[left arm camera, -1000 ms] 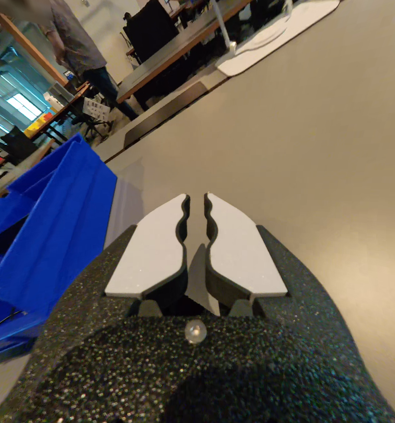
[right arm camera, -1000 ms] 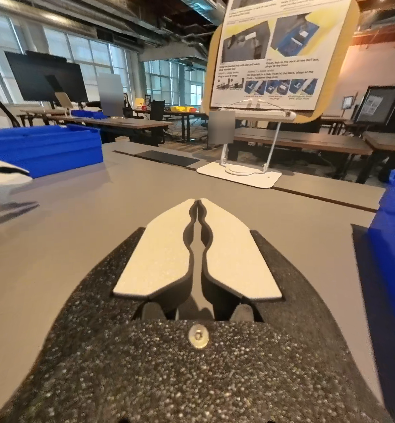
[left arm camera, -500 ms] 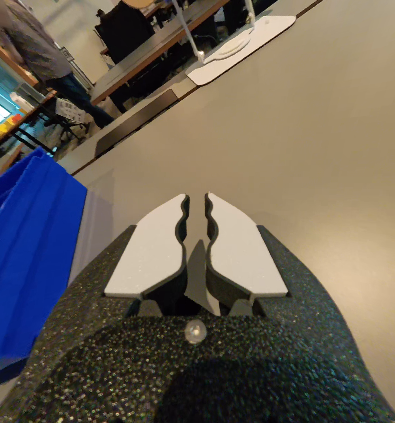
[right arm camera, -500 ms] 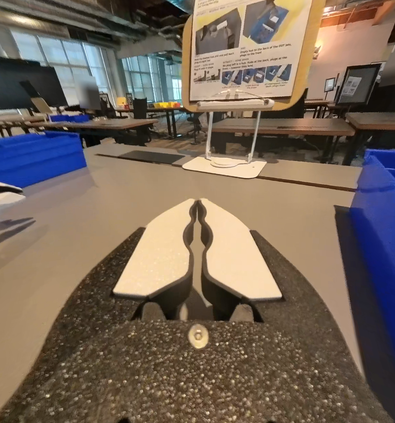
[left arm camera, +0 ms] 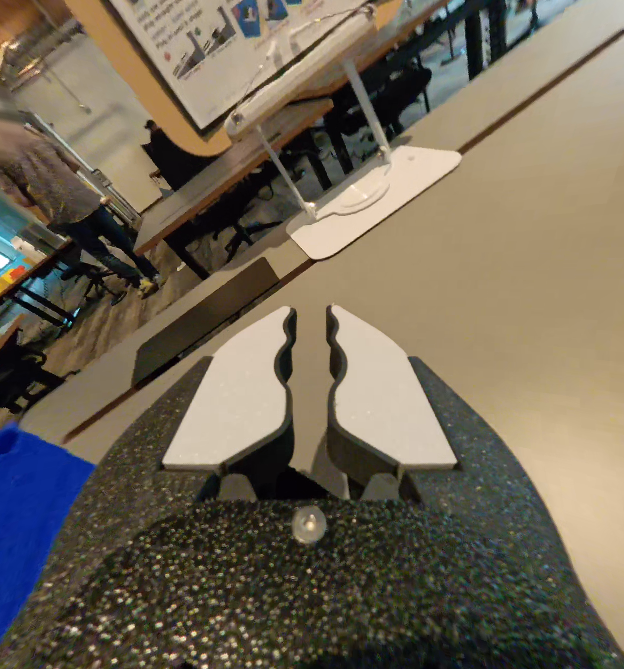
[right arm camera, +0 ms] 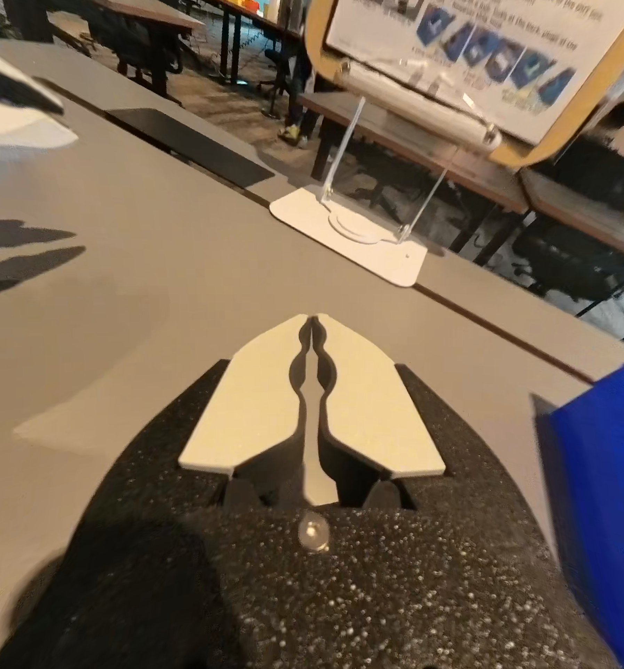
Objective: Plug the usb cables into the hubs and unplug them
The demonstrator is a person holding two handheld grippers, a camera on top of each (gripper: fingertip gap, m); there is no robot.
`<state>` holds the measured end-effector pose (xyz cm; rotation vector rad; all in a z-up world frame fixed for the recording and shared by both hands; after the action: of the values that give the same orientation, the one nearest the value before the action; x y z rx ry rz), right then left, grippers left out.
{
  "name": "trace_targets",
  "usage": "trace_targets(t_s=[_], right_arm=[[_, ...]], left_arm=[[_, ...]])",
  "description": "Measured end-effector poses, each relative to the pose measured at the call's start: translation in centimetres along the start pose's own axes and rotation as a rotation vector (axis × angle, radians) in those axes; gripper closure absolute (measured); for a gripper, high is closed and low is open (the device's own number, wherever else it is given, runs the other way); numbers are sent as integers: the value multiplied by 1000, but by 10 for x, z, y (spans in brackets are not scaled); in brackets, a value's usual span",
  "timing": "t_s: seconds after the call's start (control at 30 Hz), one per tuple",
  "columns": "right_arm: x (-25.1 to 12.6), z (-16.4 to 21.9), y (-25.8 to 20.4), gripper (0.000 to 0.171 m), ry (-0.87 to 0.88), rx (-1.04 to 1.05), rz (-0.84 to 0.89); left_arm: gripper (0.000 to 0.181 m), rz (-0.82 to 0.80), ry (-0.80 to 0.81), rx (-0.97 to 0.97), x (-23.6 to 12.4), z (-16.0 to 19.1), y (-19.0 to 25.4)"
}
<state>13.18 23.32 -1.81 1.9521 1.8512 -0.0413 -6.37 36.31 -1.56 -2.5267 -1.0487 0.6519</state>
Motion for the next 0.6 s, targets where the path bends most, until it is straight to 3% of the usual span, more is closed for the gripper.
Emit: trace_targets(t_s=[0.13,0.27,0.6], right_arm=[[16,16,13,171,-74,37,-5],[25,35,33,171,-158,132,-11],[19,36,28,171,-126,82,-3]], left_arm=[[168,-59,88,-50,3,17,-2],[167,-109,76,-121,10,22,-11],[167,-79,57,-52,10,22,-1]])
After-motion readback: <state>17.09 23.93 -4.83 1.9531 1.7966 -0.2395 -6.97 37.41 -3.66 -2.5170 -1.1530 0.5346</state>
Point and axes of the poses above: each gripper's, where its closed fingertips meet, x out along the fingers, z out of its underside, y = z × x across the jaws, the point moved 6 cm from there along -x, back along the fingers, and after that the axes turned 4 degrees about -y, right-handed, at the moved point
